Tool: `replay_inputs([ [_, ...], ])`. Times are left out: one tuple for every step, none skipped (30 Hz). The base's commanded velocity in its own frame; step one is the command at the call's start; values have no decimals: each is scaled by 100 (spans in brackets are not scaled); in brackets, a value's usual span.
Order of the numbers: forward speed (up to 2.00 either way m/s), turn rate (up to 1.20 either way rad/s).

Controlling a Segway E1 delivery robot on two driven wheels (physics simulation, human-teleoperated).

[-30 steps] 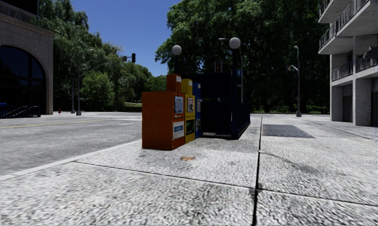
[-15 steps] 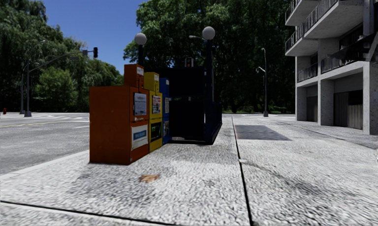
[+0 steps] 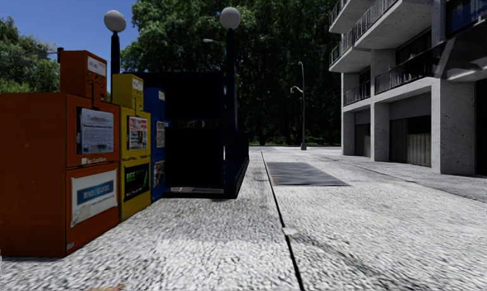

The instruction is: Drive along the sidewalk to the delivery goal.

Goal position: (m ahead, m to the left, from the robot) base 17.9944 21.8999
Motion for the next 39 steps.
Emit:
replay_inputs([
  [172,-43],
  [172,-43],
  [172,-43],
  [172,-43],
  [172,-43],
  [172,-44],
  [172,-44],
  [172,-44],
  [172,-45],
  [172,-47],
  [172,-47],
  [172,-49],
  [172,-49],
  [172,-49],
  [172,-49],
  [172,-49],
  [172,-49],
  [172,-49],
  [172,-49],
  [173,-49],
  [173,-49],
  [173,-49],
  [173,-49],
  [173,-49],
  [173,-49],
  [173,-49],
  [174,-47],
  [175,-37],
  [175,-37],
  [177,-30],
  [178,-17],
  [180,-10],
  [180,-10],
  [181,-8],
  [184,-8],
  [187,-8],
  [187,-8],
  [189,-8],
  [191,-6],
])
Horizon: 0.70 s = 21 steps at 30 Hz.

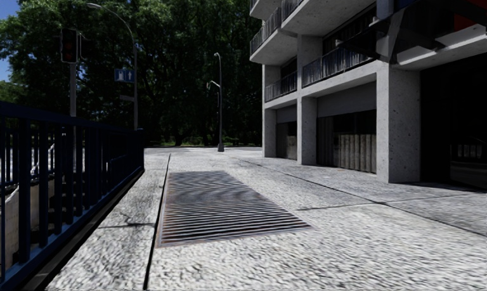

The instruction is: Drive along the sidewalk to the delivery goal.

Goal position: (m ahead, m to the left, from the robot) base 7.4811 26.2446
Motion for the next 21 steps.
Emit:
replay_inputs([
  [196,-3],
  [196,-3],
  [200,0],
  [200,0],
  [200,0],
  [200,0],
  [200,0],
  [200,0],
  [200,0],
  [200,0],
  [200,0],
  [200,0],
  [200,0],
  [200,0],
  [200,0],
  [200,0],
  [200,0],
  [200,0],
  [200,0],
  [200,0],
  [200,0],
])
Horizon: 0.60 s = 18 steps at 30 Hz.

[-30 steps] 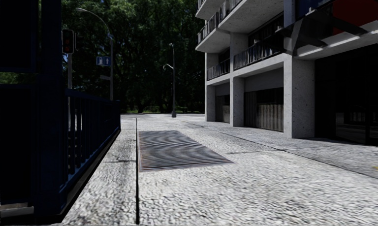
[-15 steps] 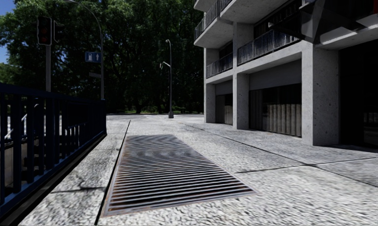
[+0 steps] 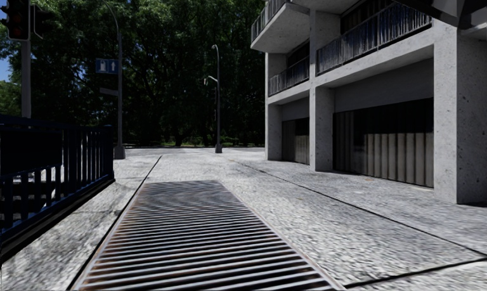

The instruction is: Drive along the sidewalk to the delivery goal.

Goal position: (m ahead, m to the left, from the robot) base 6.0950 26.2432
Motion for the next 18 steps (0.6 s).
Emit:
replay_inputs([
  [200,0],
  [200,0],
  [200,0],
  [200,0],
  [200,0],
  [200,0],
  [200,0],
  [200,0],
  [200,0],
  [200,0],
  [200,0],
  [200,0],
  [200,0],
  [200,0],
  [200,0],
  [200,0],
  [200,0],
  [200,0],
])
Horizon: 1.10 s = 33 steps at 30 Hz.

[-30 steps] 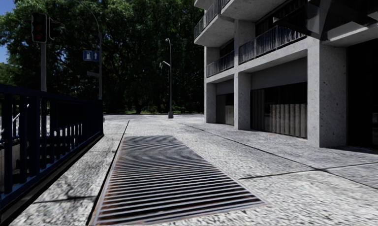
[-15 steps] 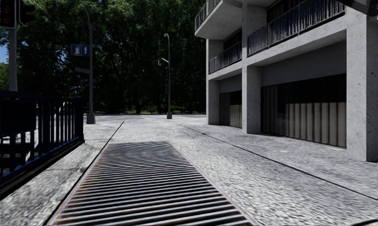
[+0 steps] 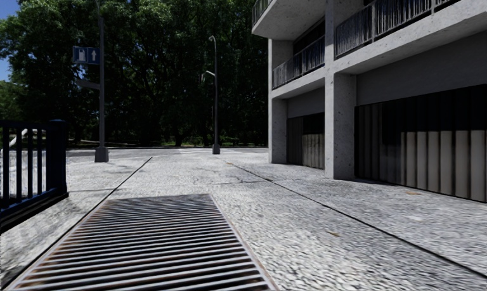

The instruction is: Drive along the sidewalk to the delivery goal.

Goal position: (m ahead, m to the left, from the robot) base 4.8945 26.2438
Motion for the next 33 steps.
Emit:
replay_inputs([
  [200,0],
  [200,0],
  [200,2],
  [200,2],
  [200,11],
  [200,14],
  [200,16],
  [200,16],
  [200,17],
  [200,17],
  [200,17],
  [200,20],
  [200,22],
  [200,26],
  [200,26],
  [200,31],
  [200,35],
  [200,35],
  [200,37],
  [200,38],
  [200,38],
  [200,38],
  [200,39],
  [200,40],
  [200,40],
  [200,40],
  [200,41],
  [200,41],
  [200,42],
  [200,42],
  [200,42],
  [200,42],
  [200,42],
])
